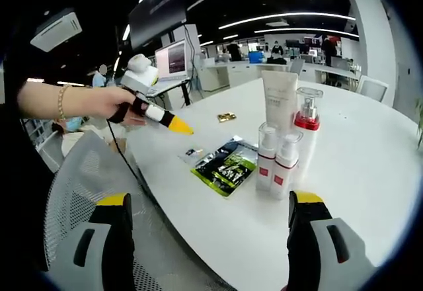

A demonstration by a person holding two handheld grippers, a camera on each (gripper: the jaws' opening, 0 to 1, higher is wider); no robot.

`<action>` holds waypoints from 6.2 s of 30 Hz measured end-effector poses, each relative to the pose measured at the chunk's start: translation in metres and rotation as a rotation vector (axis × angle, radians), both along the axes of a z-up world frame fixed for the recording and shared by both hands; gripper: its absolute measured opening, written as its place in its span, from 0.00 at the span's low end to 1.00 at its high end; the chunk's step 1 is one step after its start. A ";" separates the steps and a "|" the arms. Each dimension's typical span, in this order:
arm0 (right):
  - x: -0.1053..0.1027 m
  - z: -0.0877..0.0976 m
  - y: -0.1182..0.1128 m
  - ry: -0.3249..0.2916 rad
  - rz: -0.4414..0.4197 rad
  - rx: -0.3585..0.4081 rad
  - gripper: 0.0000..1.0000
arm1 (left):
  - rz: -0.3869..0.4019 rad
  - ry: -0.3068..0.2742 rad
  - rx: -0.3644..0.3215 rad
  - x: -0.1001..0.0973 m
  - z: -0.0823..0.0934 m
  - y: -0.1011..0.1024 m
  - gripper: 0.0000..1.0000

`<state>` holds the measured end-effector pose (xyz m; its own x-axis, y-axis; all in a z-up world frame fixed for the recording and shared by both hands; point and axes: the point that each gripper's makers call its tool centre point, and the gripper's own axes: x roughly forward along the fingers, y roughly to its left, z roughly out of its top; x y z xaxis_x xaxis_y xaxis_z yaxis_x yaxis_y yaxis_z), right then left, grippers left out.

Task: Arrange the skincare products in the storage area until every visible bottle or jar stands upright without overlapping.

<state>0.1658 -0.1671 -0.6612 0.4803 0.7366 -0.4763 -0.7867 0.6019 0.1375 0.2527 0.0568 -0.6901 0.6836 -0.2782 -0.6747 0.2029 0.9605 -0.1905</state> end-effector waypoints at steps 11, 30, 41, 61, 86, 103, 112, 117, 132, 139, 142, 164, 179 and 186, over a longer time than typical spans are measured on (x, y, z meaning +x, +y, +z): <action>0.007 -0.005 -0.008 -0.008 -0.041 -0.033 0.98 | -0.041 -0.107 -0.016 -0.035 0.018 0.006 0.84; 0.016 -0.020 -0.023 0.008 -0.117 -0.127 0.99 | -0.081 -0.224 -0.052 -0.053 0.047 0.003 0.97; 0.020 -0.024 -0.031 0.017 -0.161 -0.152 0.99 | -0.111 -0.215 -0.063 -0.052 0.043 0.007 0.99; 0.023 -0.025 -0.035 0.026 -0.192 -0.162 0.99 | -0.146 -0.180 -0.008 -0.026 0.045 0.029 0.99; 0.028 -0.023 -0.038 0.026 -0.227 -0.146 0.99 | -0.235 -0.121 0.063 0.020 0.036 0.037 0.95; 0.032 -0.023 -0.042 0.040 -0.265 -0.120 0.99 | -0.291 -0.094 0.101 0.058 0.027 0.036 0.93; 0.031 -0.024 -0.043 0.051 -0.275 -0.118 0.99 | -0.316 -0.071 0.124 0.075 0.017 0.039 0.92; 0.031 -0.025 -0.044 0.058 -0.279 -0.118 0.99 | -0.330 -0.044 0.151 0.085 0.008 0.044 0.89; 0.033 -0.028 -0.047 0.077 -0.295 -0.124 0.99 | -0.348 0.007 0.181 0.122 -0.013 0.052 0.89; 0.032 -0.030 -0.048 0.085 -0.302 -0.129 0.99 | -0.372 0.028 0.204 0.136 -0.021 0.054 0.87; 0.033 -0.030 -0.049 0.087 -0.306 -0.132 0.99 | -0.375 0.039 0.212 0.139 -0.023 0.057 0.87; 0.035 -0.036 -0.055 0.117 -0.337 -0.137 0.99 | -0.419 0.122 0.274 0.179 -0.054 0.067 0.76; 0.034 -0.039 -0.056 0.133 -0.344 -0.141 0.99 | -0.475 0.161 0.289 0.195 -0.065 0.062 0.66; 0.034 -0.039 -0.057 0.136 -0.351 -0.140 0.99 | -0.514 0.199 0.312 0.194 -0.069 0.064 0.63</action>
